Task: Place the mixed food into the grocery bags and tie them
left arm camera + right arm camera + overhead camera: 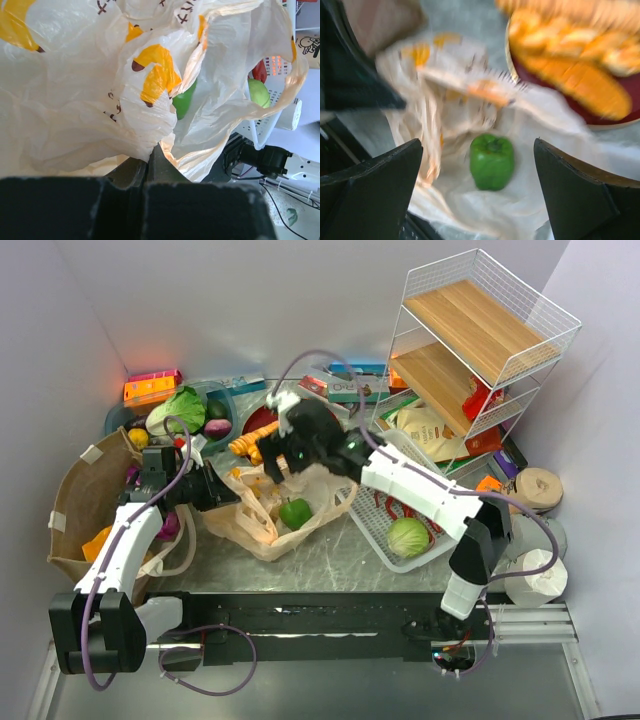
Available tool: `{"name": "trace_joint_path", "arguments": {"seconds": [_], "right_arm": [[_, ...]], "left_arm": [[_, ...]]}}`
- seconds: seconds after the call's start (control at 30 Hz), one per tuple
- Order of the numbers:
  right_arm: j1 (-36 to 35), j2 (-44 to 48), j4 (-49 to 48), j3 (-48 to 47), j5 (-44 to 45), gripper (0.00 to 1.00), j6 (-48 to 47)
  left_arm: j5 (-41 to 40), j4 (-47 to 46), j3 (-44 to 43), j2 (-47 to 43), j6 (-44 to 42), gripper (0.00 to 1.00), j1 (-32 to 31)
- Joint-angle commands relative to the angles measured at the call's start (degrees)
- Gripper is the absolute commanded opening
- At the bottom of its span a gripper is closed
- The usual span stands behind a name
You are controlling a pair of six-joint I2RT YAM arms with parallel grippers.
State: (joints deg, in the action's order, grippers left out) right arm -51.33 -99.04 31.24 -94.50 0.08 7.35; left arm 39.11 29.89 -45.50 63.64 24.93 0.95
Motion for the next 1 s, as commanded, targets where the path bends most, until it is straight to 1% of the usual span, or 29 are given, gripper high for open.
{"name": "trace_joint_path", "arguments": {"seconds": [0.0,0.07,0.1,0.13,0.2,0.27,0.3,0.33,0.4,0.47,0.5,0.53,0.63,0.73,0.87,0.97], "right_arm": [[2.90,-1.84,-0.83,-7.10,-0.70,0.99,-2.61],[4.30,-4.04,-1.98,-9.12,-0.95,0.99,-2.08],[5.88,-6.92,-1.98,-10.26,-2.17,0.98,-1.21],[6.76,-8.60,-1.28,-13.92,-2.62,0.96,-0.59],[8.26,-14.03,1.36,-18.07,-4.20,0.94,0.55],[8.88,-17.66,4.24,-24.31,-4.91,0.93,0.99],[9.05,-21.42,5.57,-26.50,-5.08,0.93,1.34],[9.23,-23.19,7.32,-30.70,-5.26,0.93,1.69],[9.23,-27.06,11.62,-33.55,-5.70,0.91,2.31],[8.97,-27.25,12.26,-31.55,-7.01,0.91,3.10],[8.79,-25.86,11.04,-29.45,-7.37,0.90,3.63],[8.53,-24.72,10.25,-24.38,-7.81,0.90,3.98],[6.69,-20.41,7.52,-16.10,-8.34,0.88,4.42],[4.67,-18.38,8.13,-11.96,-9.57,0.84,4.86],[2.82,-16.62,8.57,-9.22,-9.13,0.83,5.74],[3.08,-15.13,9.26,-10.96,-7.12,0.86,5.57]], "left_arm": [[0.08,0.17,-0.03,-0.62,-0.84,0.01,0.28],[1.75,0.78,0.14,-0.44,-1.37,0.01,0.19],[2.02,0.96,0.23,-0.27,-1.63,0.01,0.19],[2.45,1.31,0.49,-0.44,-1.64,0.01,0.19],[2.81,1.66,0.93,-0.88,-1.72,0.01,0.19],[3.07,2.01,1.55,-1.76,-1.55,0.01,0.28],[3.25,2.10,1.90,-2.02,-1.46,0.01,0.19],[3.51,2.02,2.42,-2.46,-1.29,0.01,0.19],[4.30,1.14,3.04,-2.73,-0.58,0.01,0.19],[5.35,0.70,4.10,-2.73,-0.41,0.01,0.19],[6.14,0.61,4.36,-2.64,-0.49,0.01,0.19],[6.24,0.87,4.71,-2.47,-0.76,0.01,0.19],[4.92,2.28,4.28,-2.11,-1.55,0.01,0.10],[4.39,3.07,4.01,-2.55,-1.90,0.01,0.19],[3.25,2.98,4.28,-3.52,-1.20,0.01,0.19],[1.67,2.90,4.45,-3.35,-0.76,0.01,0.19]]}}
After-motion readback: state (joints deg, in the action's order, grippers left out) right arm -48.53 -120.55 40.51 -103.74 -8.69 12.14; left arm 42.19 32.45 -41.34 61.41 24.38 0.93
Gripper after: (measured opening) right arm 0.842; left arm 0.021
